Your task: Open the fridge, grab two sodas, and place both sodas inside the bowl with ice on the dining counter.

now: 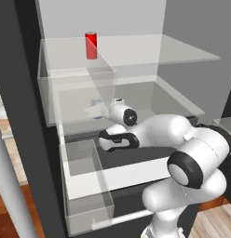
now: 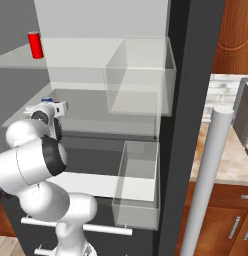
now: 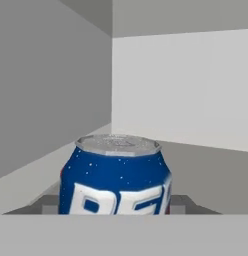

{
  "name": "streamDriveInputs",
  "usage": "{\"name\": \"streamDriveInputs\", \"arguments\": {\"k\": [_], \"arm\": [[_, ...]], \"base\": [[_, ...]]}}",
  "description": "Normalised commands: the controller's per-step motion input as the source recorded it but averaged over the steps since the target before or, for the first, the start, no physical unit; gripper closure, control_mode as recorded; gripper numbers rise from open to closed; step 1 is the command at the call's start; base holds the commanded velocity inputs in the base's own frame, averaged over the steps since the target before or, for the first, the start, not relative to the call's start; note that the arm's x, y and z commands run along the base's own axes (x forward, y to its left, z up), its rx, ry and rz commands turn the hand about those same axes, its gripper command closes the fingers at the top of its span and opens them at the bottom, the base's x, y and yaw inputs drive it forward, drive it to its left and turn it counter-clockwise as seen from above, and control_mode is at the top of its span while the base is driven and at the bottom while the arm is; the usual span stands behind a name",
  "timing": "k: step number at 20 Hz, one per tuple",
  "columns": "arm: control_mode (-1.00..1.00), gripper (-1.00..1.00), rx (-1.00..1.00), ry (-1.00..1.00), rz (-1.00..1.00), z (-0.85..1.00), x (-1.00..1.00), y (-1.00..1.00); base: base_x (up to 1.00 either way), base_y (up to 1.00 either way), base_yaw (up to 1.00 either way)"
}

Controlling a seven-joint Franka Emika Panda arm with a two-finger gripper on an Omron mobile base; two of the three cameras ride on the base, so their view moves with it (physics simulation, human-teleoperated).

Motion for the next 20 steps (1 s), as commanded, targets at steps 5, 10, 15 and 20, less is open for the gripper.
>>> {"name": "streamDriveInputs", "arguments": {"k": [5,10,15,20], "arm": [[-1.00,1.00,0.00,0.00,0.00,0.00,0.00,0.09],[-1.00,1.00,0.00,0.03,0.00,-0.01,-0.01,0.01],[-1.00,1.00,0.00,0.02,0.00,0.25,-0.28,-0.02],[-1.00,1.00,0.00,0.23,0.00,0.62,-0.45,-0.01]], "base": [[0.00,0.00,0.00],[0.00,0.00,0.00],[0.00,0.00,0.00],[0.00,0.00,0.00]]}}
